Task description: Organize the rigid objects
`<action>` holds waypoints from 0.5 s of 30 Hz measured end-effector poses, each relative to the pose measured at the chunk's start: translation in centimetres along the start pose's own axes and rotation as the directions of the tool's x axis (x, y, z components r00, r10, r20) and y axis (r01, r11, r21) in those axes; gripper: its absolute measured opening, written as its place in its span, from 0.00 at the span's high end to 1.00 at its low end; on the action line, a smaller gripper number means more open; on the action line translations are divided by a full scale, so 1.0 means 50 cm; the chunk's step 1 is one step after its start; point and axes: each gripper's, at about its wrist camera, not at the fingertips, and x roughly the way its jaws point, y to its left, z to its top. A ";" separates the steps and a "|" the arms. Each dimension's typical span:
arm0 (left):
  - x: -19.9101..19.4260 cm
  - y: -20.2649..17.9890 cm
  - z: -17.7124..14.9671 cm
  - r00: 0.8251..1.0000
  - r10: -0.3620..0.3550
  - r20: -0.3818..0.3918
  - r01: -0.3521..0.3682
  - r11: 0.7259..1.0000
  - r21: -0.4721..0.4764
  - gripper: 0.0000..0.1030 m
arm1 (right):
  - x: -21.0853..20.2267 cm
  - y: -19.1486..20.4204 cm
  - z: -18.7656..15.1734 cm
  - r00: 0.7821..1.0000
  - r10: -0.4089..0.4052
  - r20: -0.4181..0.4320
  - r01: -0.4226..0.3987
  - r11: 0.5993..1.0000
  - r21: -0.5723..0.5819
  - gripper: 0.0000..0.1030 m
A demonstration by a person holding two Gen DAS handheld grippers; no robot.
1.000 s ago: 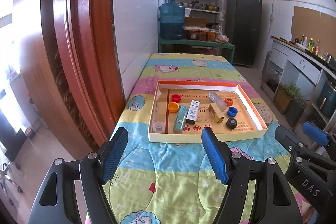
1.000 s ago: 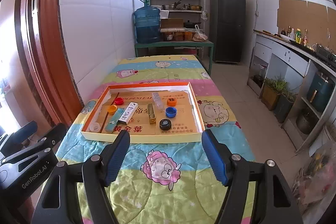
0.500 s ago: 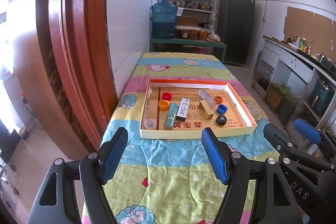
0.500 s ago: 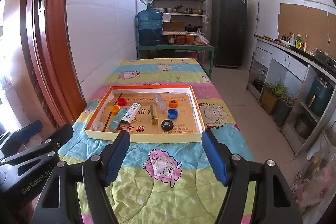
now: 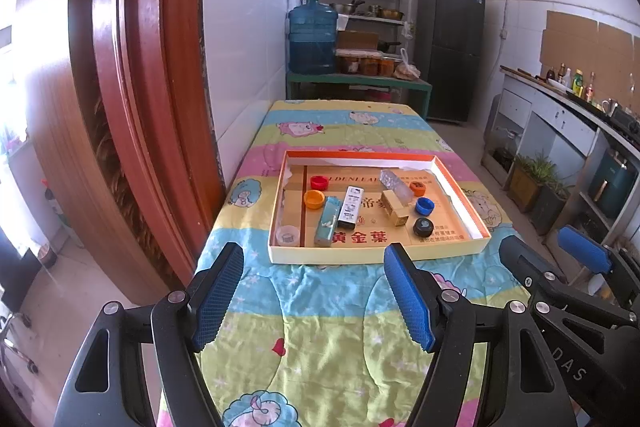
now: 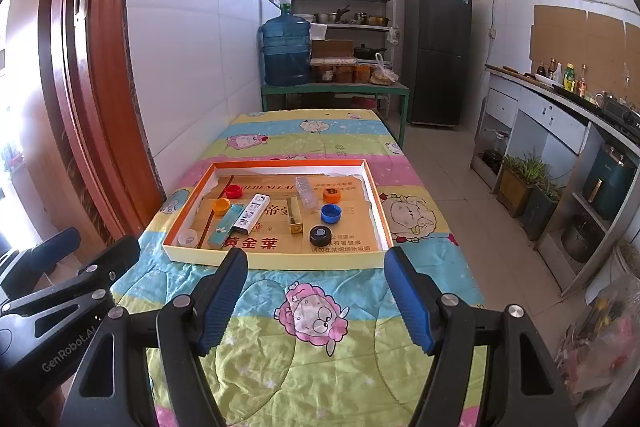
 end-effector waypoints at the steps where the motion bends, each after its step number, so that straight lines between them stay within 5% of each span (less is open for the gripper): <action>1: 0.000 0.001 0.000 1.000 -0.001 0.001 0.001 1.000 0.000 0.28 | 0.000 0.001 -0.001 1.000 0.000 -0.001 0.000 1.000 -0.001 0.32; 15: -0.001 0.002 0.000 1.000 -0.005 0.004 0.005 1.000 -0.002 0.28 | 0.005 0.001 0.000 1.000 0.003 -0.003 -0.003 1.000 0.001 0.32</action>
